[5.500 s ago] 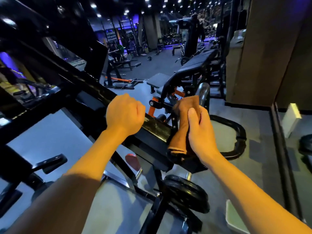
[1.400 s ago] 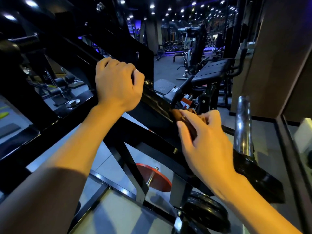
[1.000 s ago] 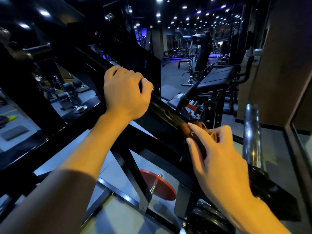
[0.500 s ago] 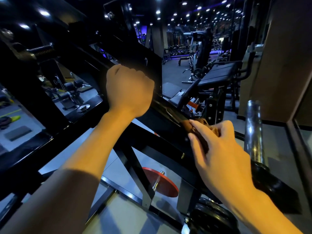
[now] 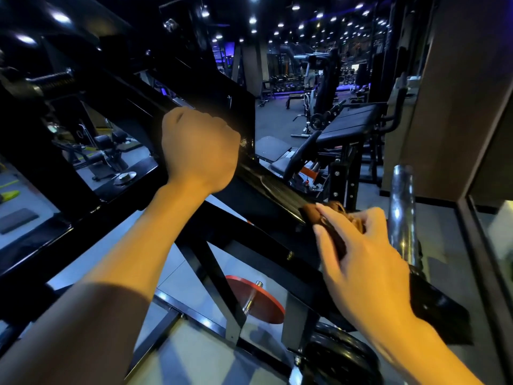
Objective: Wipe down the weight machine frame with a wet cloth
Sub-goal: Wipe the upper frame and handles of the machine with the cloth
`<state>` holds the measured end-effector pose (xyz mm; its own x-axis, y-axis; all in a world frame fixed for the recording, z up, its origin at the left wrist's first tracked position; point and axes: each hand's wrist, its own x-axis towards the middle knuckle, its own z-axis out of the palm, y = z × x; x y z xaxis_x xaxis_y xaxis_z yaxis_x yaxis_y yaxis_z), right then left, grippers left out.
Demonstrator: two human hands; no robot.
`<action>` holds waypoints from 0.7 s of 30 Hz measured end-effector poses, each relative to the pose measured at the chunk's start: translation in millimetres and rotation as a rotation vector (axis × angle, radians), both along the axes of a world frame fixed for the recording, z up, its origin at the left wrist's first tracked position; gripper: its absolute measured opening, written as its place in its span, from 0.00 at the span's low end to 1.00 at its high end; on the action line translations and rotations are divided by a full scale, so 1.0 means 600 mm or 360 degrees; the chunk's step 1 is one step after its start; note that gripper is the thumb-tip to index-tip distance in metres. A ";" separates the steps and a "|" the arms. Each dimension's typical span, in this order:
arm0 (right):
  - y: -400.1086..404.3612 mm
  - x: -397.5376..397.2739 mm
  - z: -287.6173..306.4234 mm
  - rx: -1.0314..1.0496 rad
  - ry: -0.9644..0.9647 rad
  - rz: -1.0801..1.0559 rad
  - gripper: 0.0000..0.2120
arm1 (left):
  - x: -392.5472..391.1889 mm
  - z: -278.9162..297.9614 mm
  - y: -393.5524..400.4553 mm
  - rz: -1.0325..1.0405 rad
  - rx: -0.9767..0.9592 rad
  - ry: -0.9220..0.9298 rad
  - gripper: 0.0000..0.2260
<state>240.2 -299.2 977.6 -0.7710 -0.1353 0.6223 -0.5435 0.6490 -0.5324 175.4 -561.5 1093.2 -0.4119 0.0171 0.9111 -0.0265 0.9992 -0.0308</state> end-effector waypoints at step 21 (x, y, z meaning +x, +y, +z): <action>-0.070 -0.026 0.044 0.0052 0.0171 0.0017 0.16 | 0.015 0.008 0.007 0.0036 0.0009 -0.0134 0.26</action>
